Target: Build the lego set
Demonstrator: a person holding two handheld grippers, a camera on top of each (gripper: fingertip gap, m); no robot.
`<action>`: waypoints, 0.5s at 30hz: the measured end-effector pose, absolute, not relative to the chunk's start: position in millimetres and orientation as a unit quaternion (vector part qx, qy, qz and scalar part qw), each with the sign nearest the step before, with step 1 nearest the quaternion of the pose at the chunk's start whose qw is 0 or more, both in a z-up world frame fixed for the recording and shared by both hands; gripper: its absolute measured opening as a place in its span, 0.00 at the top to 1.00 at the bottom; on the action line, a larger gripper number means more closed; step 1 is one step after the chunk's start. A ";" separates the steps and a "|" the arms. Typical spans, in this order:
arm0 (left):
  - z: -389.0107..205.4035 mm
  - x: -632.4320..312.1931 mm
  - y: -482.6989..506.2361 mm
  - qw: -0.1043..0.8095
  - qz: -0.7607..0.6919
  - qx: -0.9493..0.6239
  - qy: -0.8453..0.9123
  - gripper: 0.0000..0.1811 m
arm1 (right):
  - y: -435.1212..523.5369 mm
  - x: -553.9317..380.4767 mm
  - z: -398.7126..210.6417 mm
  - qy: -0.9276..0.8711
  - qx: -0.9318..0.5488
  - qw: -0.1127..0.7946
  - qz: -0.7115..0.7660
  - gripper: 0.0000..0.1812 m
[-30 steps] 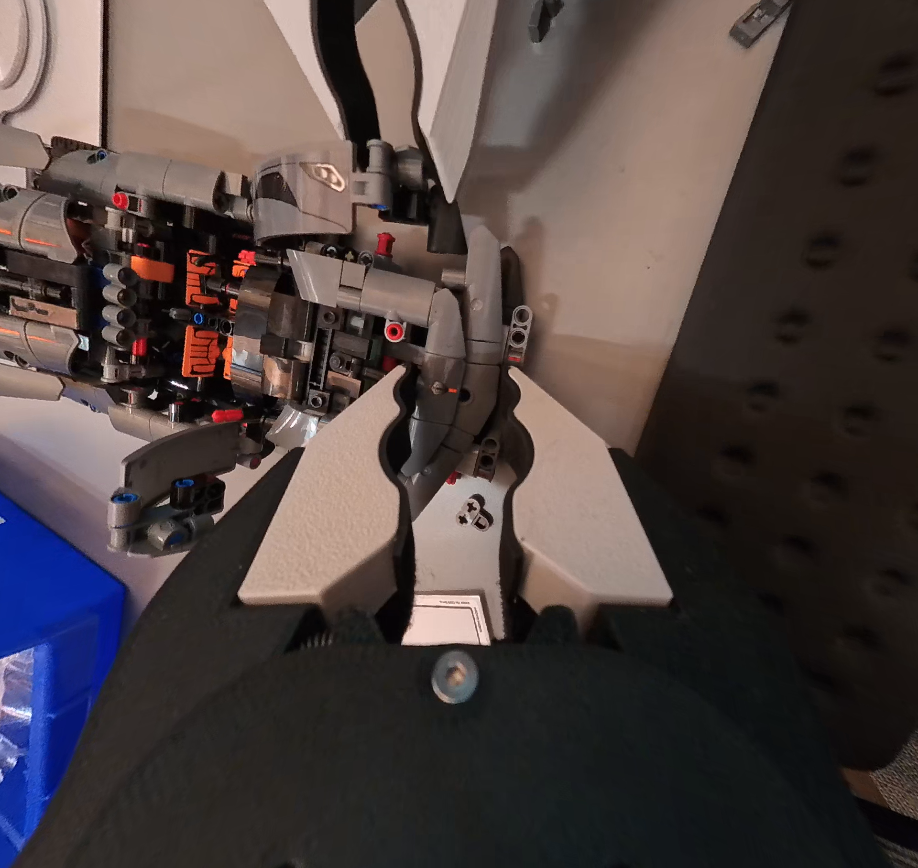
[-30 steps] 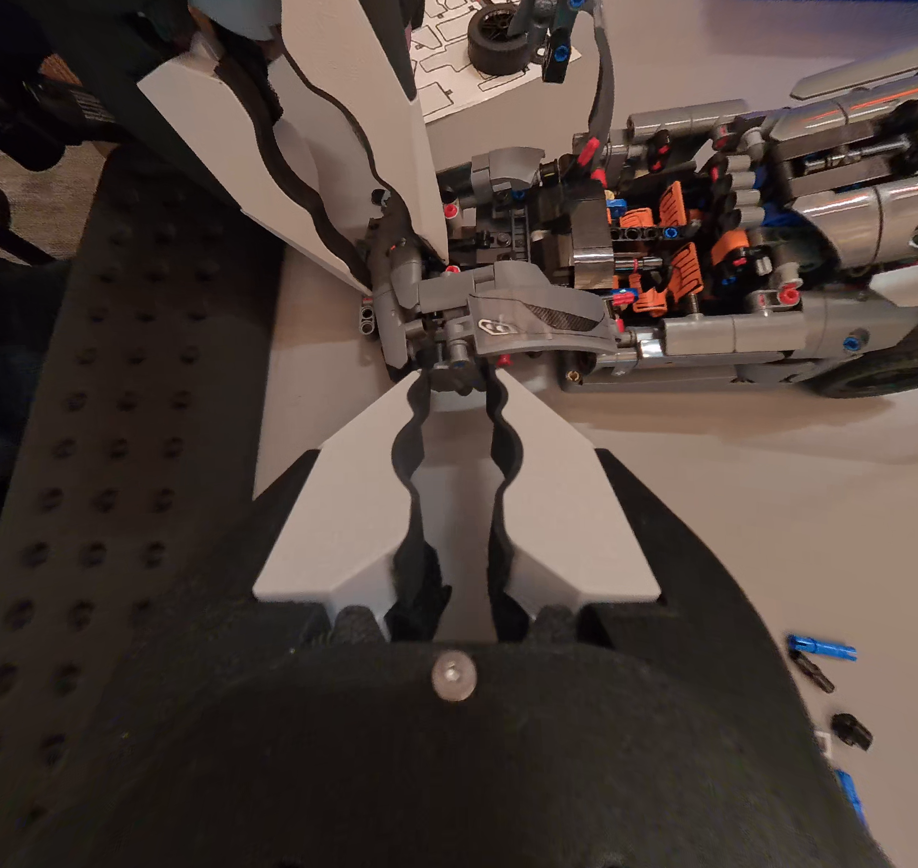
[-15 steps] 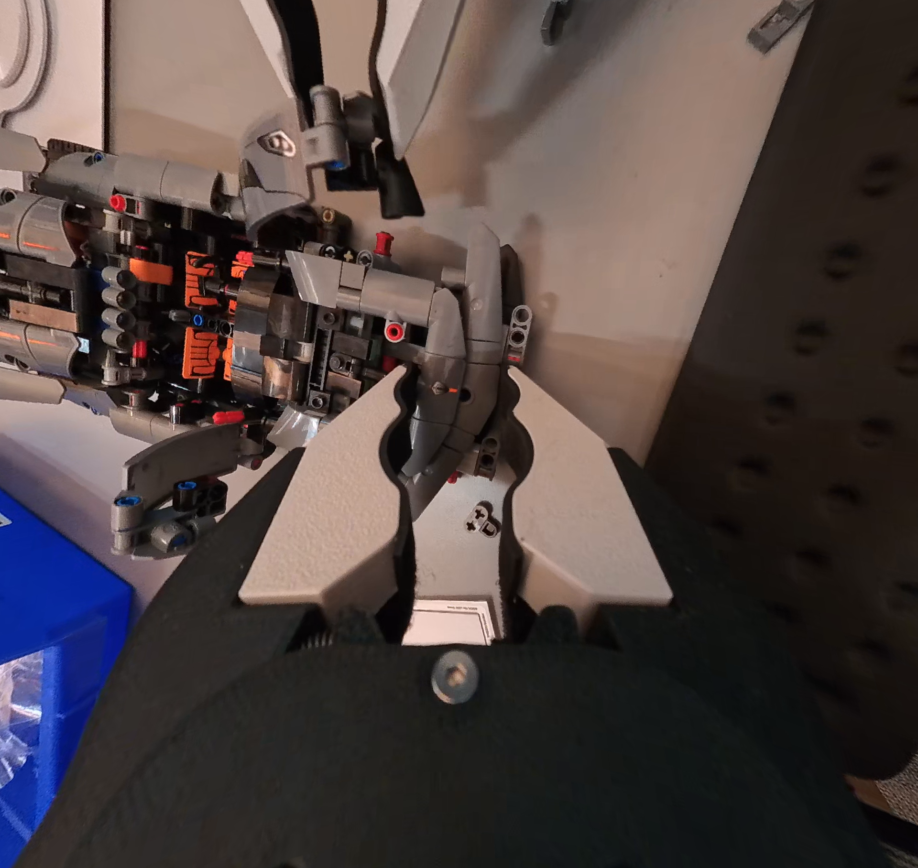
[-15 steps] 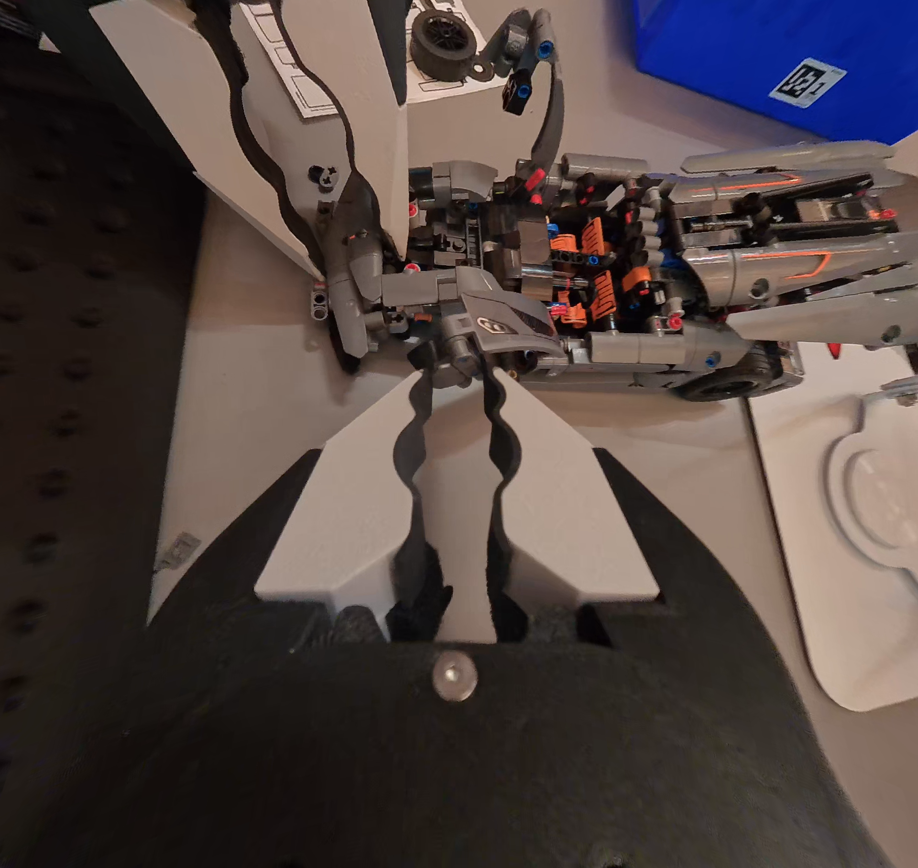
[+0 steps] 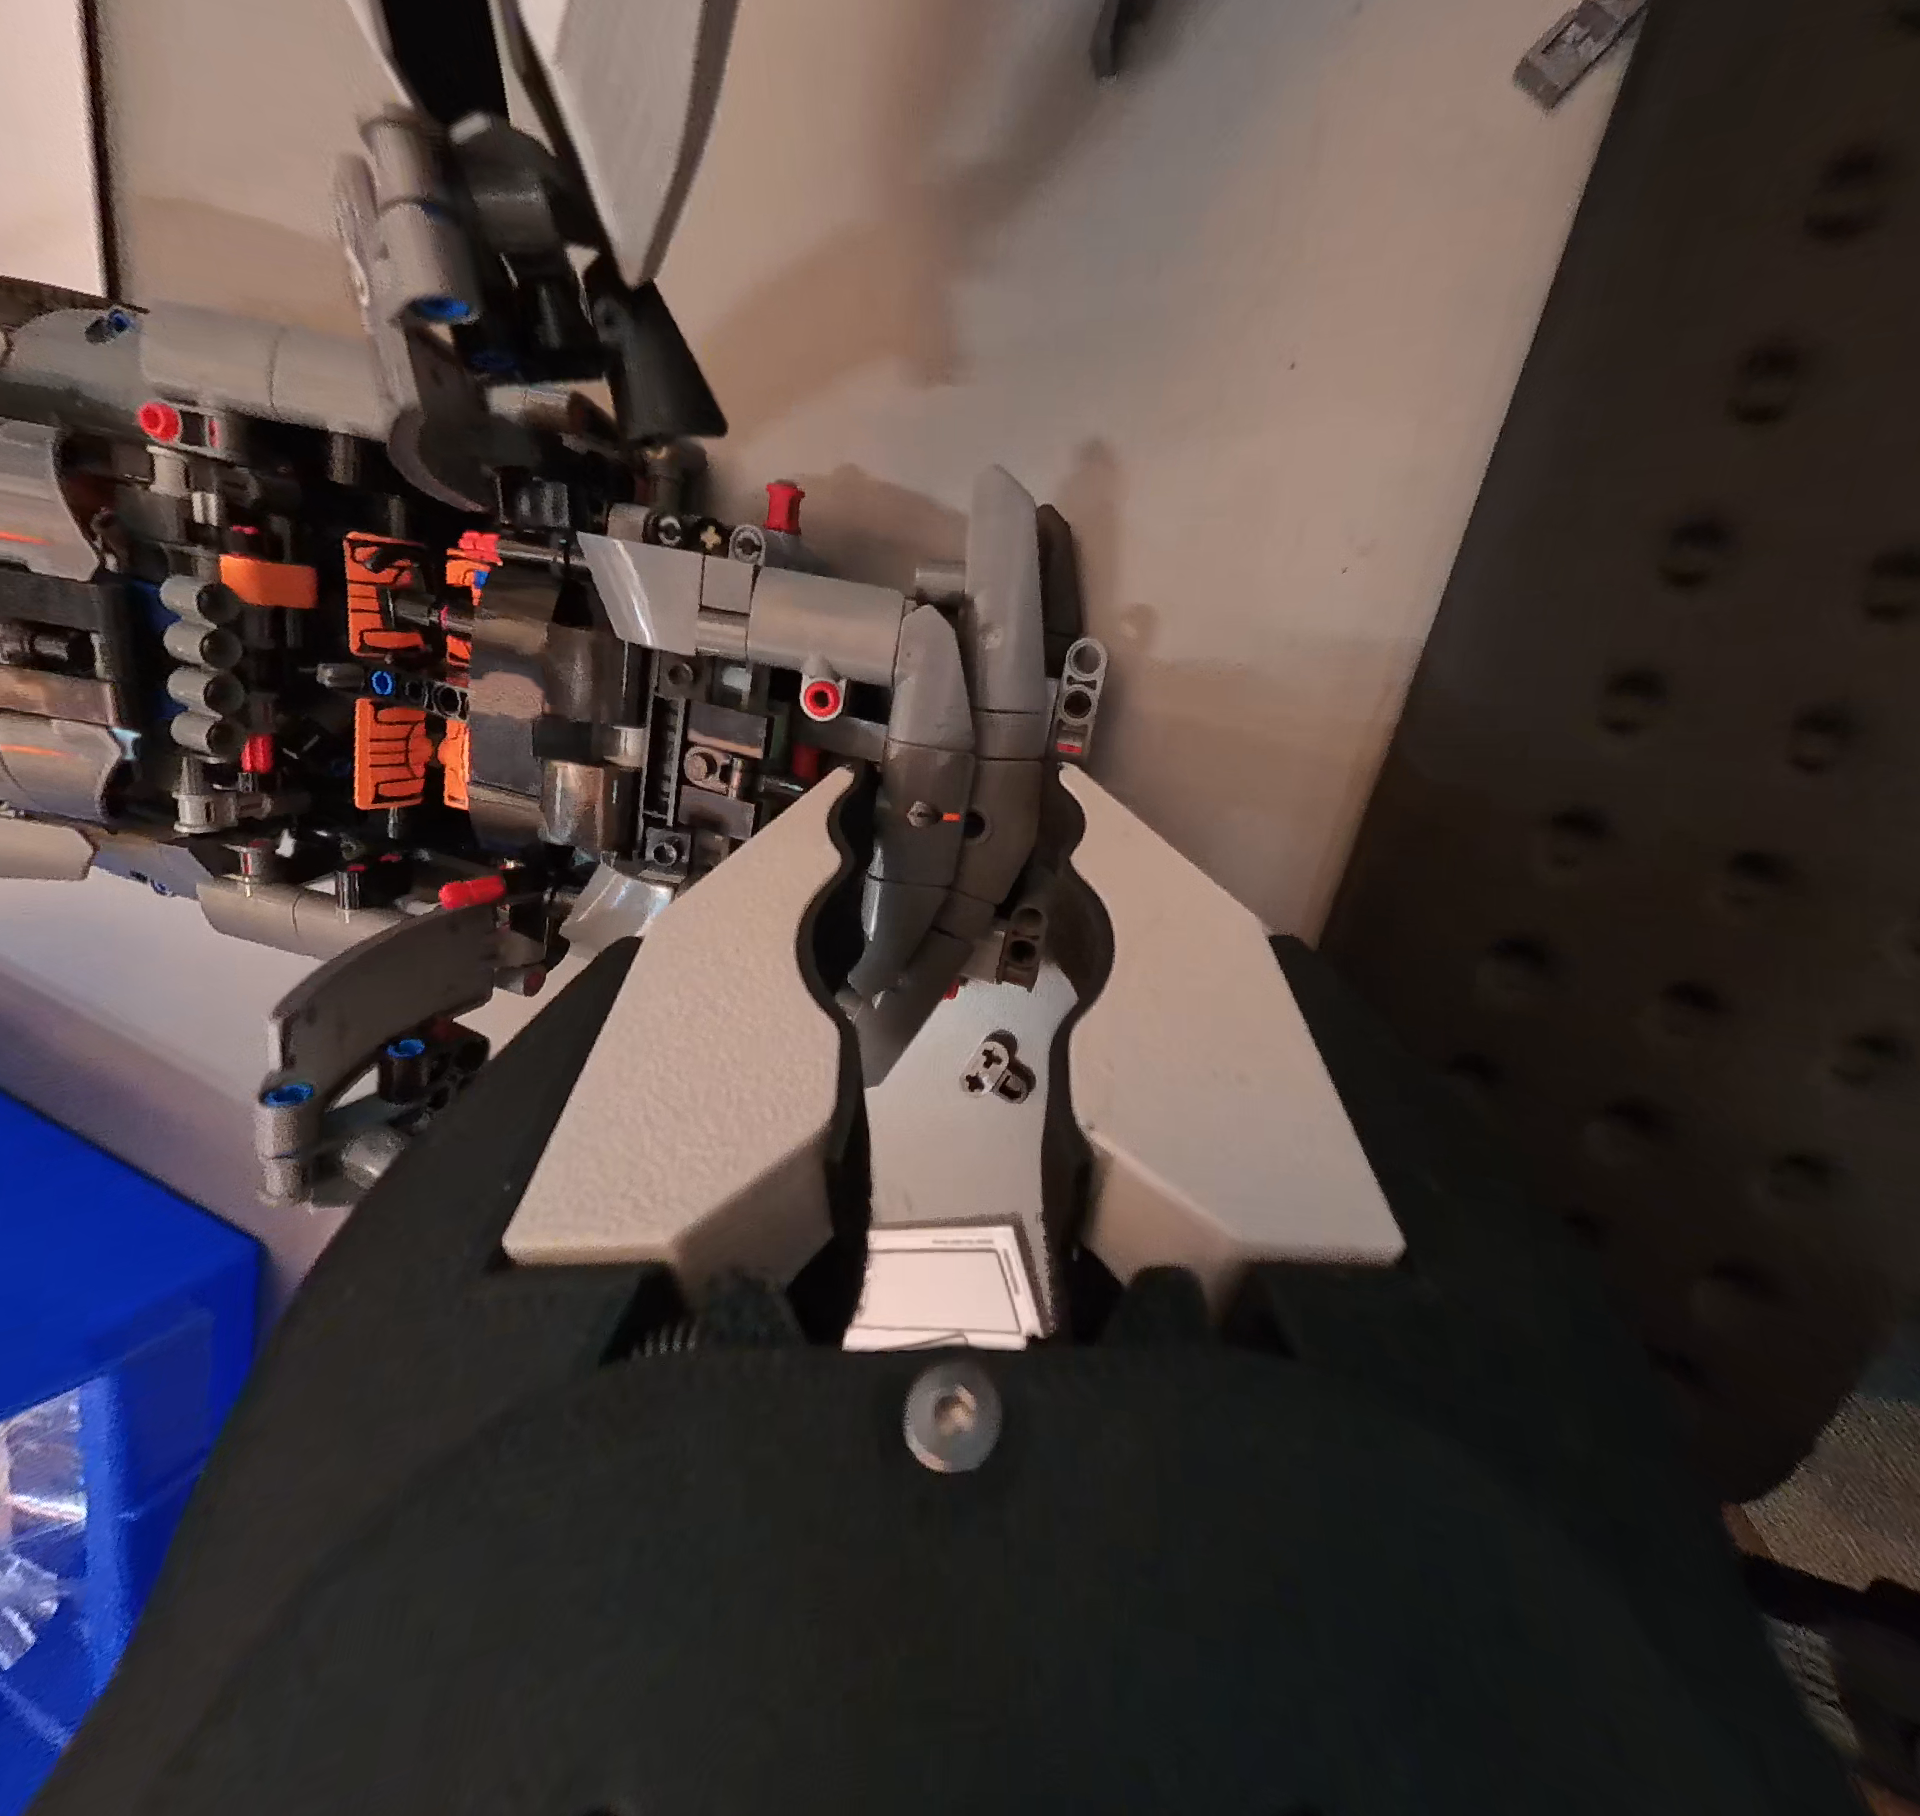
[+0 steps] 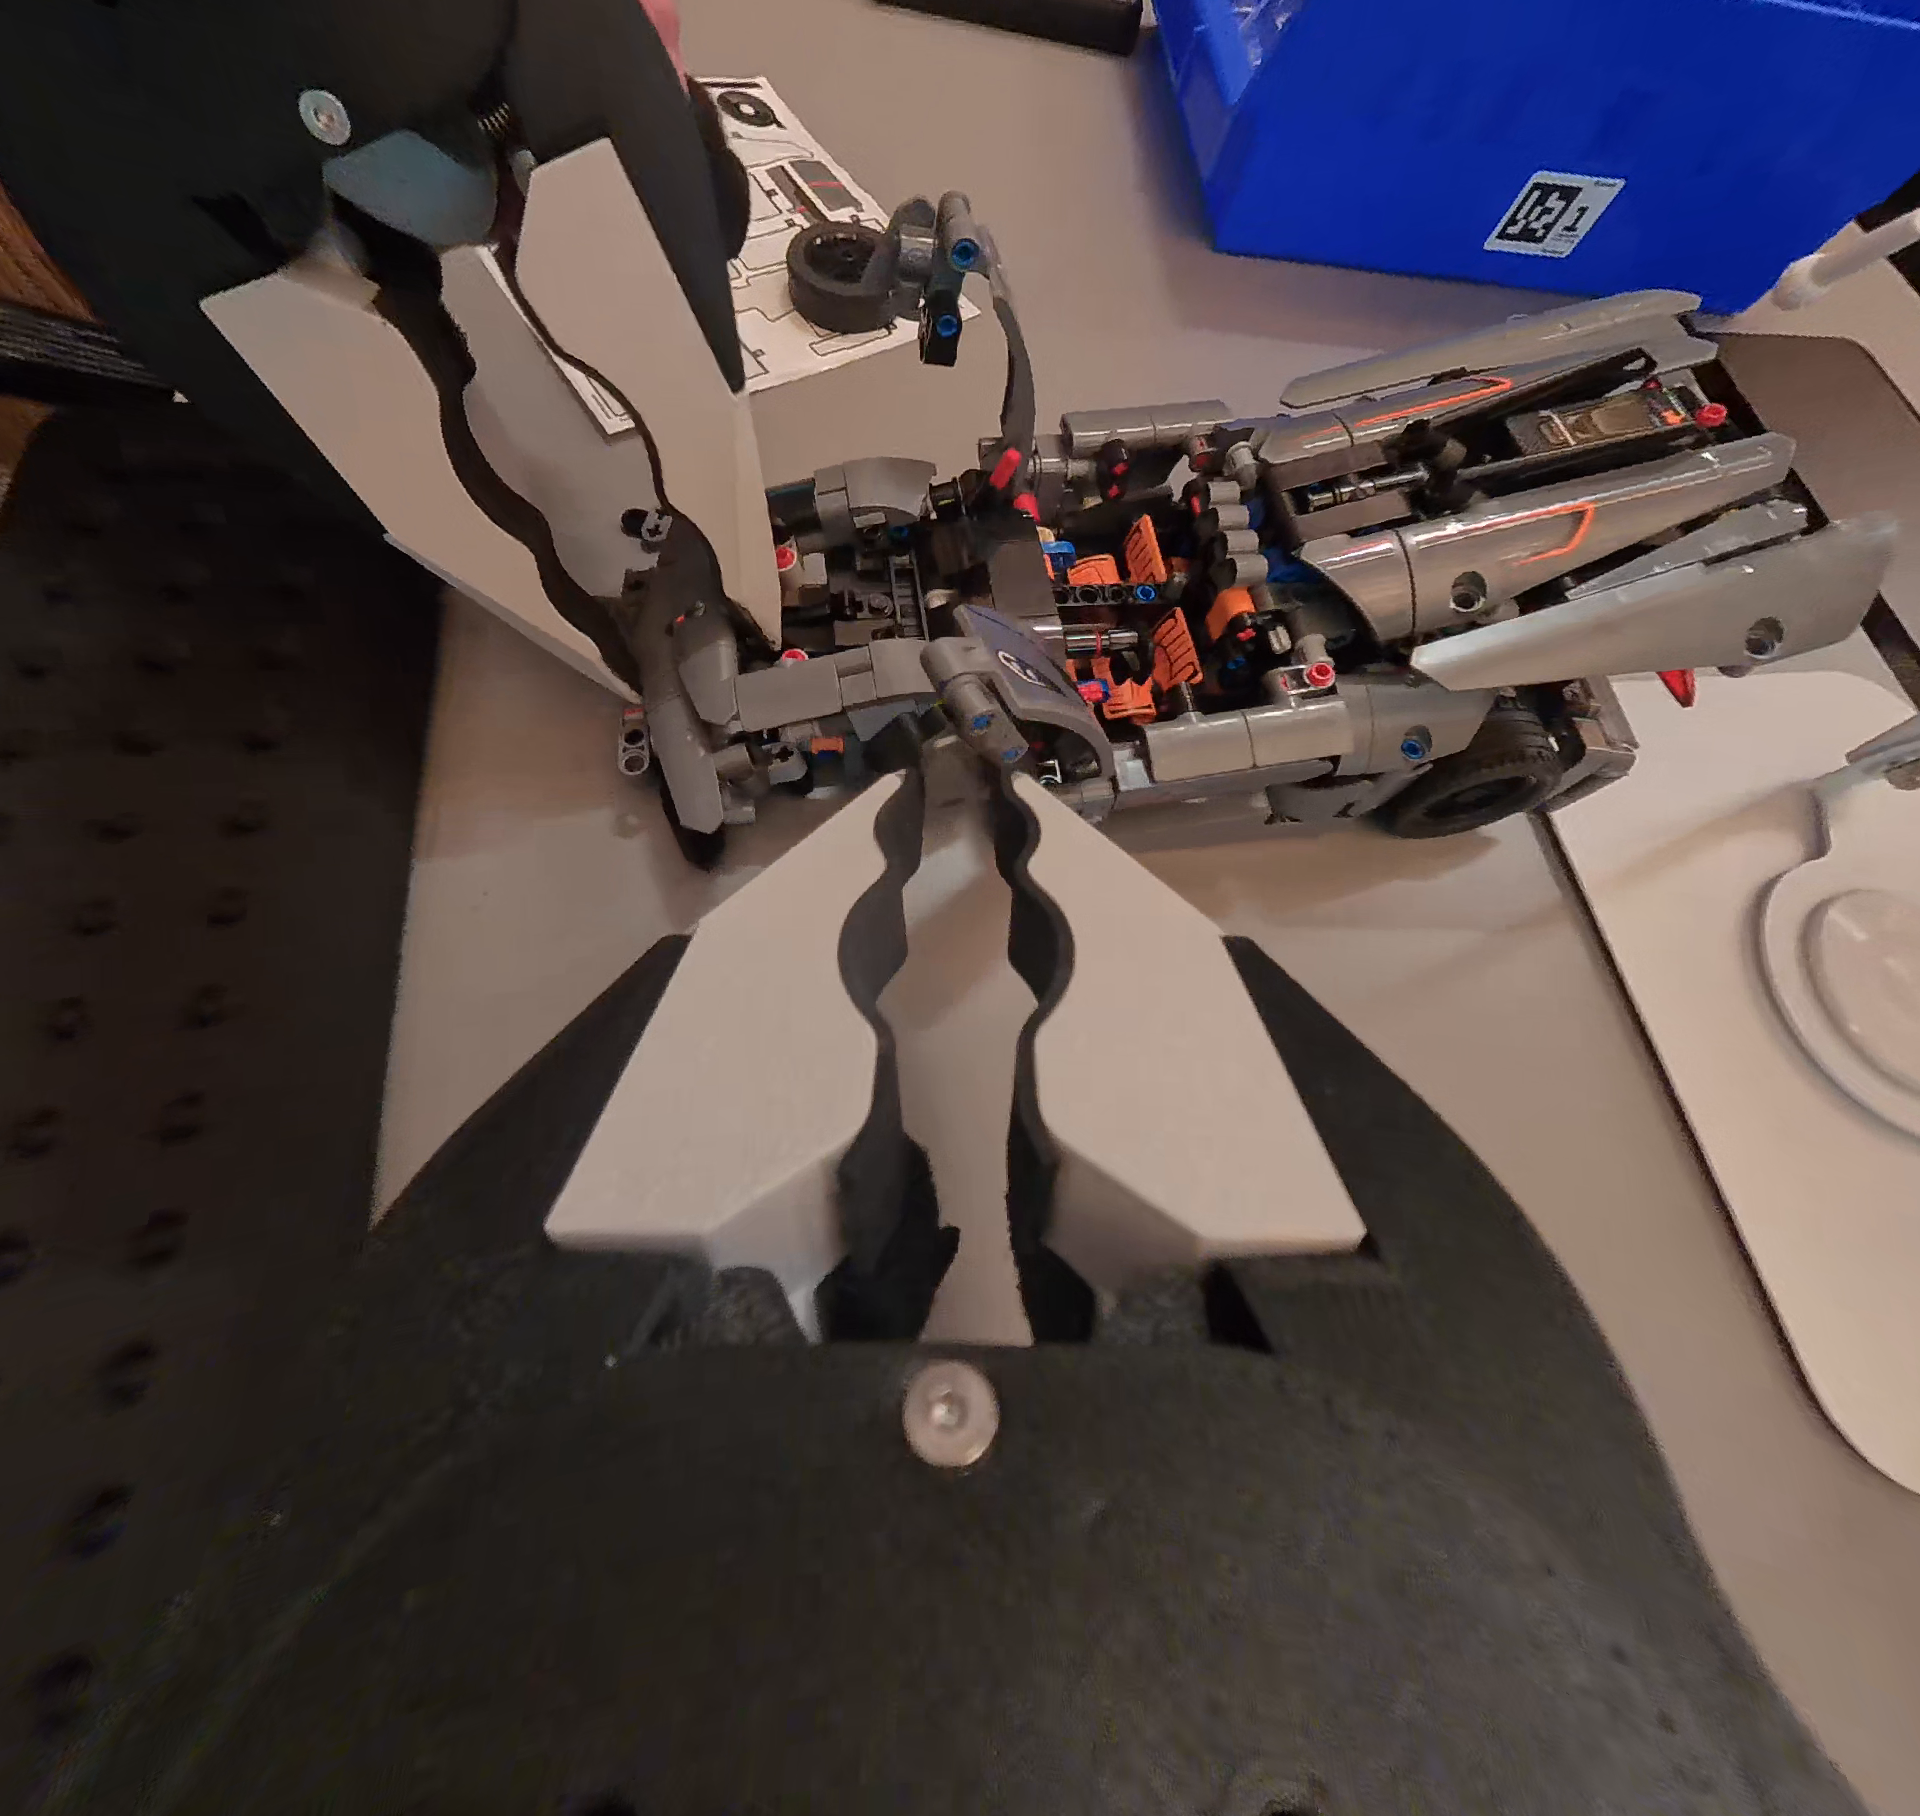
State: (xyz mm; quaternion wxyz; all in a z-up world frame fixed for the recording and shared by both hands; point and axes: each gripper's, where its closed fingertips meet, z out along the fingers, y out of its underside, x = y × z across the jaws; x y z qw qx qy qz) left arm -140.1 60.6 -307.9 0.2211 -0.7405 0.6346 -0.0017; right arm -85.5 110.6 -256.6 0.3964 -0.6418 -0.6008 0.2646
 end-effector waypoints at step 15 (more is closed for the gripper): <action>-307.7 -146.2 57.6 0.186 0.015 -0.748 0.636 0.84 | 109.2 -77.8 -268.6 -0.602 -0.659 0.352 0.282 0.90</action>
